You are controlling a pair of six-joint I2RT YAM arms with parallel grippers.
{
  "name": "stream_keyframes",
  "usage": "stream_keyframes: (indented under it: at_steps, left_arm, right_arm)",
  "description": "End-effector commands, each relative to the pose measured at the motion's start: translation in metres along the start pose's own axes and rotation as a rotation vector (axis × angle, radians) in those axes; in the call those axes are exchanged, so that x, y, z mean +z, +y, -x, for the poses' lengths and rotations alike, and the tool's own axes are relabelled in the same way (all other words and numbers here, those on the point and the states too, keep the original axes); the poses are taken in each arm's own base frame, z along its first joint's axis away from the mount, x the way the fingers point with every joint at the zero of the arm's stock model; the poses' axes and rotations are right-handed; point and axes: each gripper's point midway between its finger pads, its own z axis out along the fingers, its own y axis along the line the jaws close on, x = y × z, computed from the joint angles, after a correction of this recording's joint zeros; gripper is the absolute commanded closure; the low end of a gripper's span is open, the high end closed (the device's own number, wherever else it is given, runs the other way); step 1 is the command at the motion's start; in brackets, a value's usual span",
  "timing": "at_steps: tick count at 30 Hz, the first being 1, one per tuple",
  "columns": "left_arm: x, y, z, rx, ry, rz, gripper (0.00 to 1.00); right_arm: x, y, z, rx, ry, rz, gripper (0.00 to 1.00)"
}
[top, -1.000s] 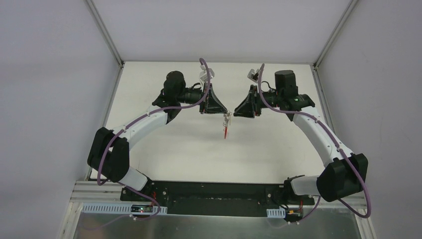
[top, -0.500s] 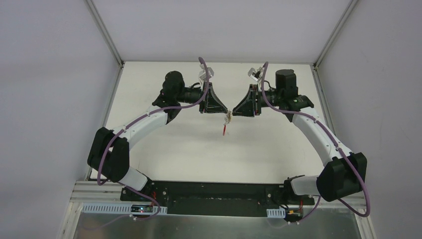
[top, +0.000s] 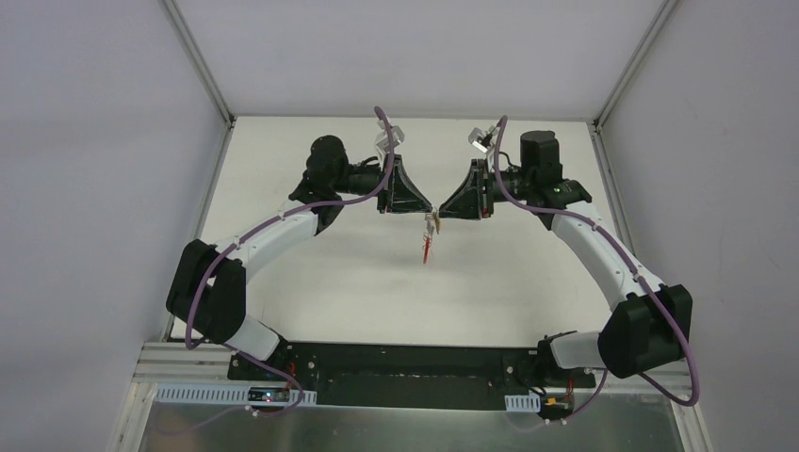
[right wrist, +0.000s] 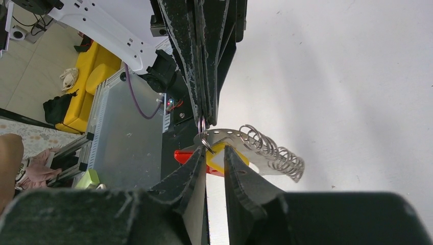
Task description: Put the keys on the keyring
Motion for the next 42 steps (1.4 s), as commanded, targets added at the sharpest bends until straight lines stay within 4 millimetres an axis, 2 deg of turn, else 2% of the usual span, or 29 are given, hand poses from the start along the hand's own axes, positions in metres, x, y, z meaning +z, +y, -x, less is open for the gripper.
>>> stream_keyframes:
  at_steps: [1,13,28,35,38,42]
  left_arm:
    - [0.001,-0.009,0.005,0.057,-0.011,-0.047,1.0]
    - [0.002,-0.008,0.006,0.052,-0.012,-0.042,1.0]
    - [-0.002,-0.015,0.013,0.087,-0.019,-0.056,1.0]
    - [0.0,-0.014,0.015,0.073,-0.033,-0.063,1.0]
    - [0.001,-0.015,0.017,0.066,-0.044,-0.074,1.0]
    - [0.001,-0.016,0.017,0.068,-0.047,-0.083,1.0]
  right_arm:
    - [0.003,0.011,0.004,-0.038,-0.005,0.062,0.8]
    - [0.003,0.016,0.003,-0.038,-0.015,0.079,1.0]
    - [0.005,0.003,-0.009,-0.012,-0.007,0.05,1.0]
    - [0.019,0.001,-0.018,0.02,0.016,0.07,1.0]
    - [0.023,0.0,-0.019,0.032,0.026,0.079,0.94]
    - [0.022,0.002,-0.015,0.017,0.027,0.074,0.77]
